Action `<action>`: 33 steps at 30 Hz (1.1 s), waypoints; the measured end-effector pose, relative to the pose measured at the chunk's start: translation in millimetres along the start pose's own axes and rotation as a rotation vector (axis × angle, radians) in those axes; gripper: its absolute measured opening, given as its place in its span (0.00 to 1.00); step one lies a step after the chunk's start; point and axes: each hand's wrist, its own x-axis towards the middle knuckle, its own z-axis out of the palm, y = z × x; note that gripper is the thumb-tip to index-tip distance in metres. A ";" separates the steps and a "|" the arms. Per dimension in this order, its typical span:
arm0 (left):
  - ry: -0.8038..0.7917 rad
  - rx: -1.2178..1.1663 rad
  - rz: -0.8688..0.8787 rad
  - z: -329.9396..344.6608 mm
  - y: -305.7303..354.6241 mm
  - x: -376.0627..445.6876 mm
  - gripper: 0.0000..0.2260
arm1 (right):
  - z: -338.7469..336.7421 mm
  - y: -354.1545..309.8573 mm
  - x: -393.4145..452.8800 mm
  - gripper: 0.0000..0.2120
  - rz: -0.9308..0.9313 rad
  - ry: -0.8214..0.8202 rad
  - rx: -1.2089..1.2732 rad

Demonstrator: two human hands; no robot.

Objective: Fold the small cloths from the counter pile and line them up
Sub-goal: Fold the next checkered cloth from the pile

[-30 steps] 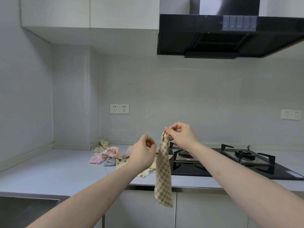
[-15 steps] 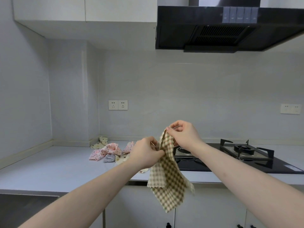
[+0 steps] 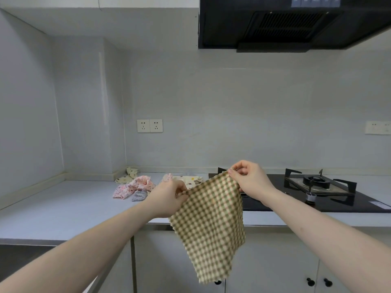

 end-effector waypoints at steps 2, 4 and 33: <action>-0.006 0.044 -0.004 5.0 -10.7 4.0 0.04 | 4.3 14.8 3.6 0.06 0.020 -0.004 -0.037; -0.017 0.067 -0.023 11.2 -22.5 10.8 0.05 | 9.4 27.5 8.0 0.06 0.042 0.005 -0.063; 0.153 -0.460 -0.341 95.0 -73.1 104.6 0.01 | 43.8 141.9 95.1 0.08 0.180 0.096 -0.073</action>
